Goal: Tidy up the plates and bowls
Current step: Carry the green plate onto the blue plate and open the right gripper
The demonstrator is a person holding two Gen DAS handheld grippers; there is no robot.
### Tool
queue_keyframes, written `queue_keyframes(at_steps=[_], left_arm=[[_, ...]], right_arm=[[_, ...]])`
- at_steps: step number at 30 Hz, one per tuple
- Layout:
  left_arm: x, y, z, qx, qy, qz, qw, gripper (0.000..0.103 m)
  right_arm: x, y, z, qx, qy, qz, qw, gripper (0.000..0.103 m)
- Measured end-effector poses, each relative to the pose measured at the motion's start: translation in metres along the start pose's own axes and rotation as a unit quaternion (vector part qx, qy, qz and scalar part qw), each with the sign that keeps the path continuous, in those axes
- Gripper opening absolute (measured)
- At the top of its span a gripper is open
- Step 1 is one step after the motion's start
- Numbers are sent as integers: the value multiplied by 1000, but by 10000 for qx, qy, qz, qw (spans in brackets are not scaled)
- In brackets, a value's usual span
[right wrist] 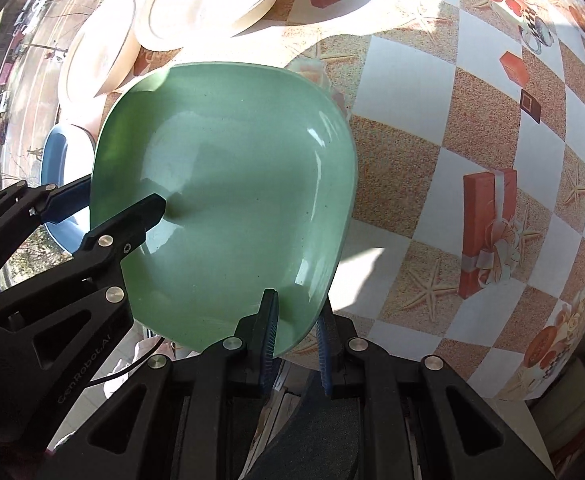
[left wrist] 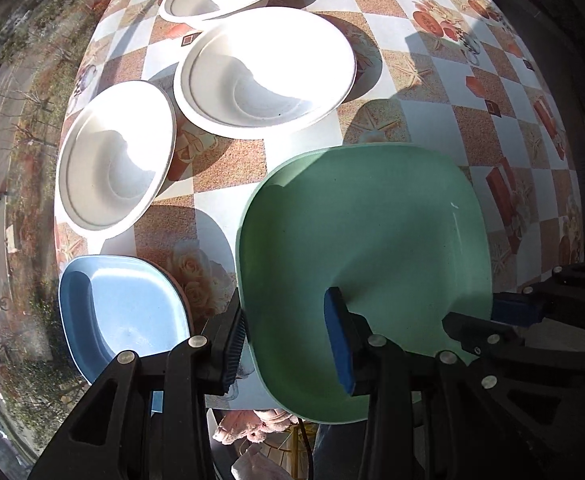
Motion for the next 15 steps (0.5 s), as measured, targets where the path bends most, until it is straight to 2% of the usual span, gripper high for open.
queue_keyframes(at_steps=[9,15], left_arm=[[73,-30,-15,-20,243,-576,9980,42],[110,-43,-22,35,430,-1024,9938,42]], right_arm=[[28,-6,8,115,-32,-687,9976,21],[50,3,5,255,24,-1150,9930,21]])
Point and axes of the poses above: each gripper's, at about its wrist camera, not at the fingertips, and z roughly the way its jaws point, x to its left, y to its top, the point moved 7 cm from there along z, roughly the way its jaws point, and after that the axes turned 1 degree about x, right-handed, at the moved point
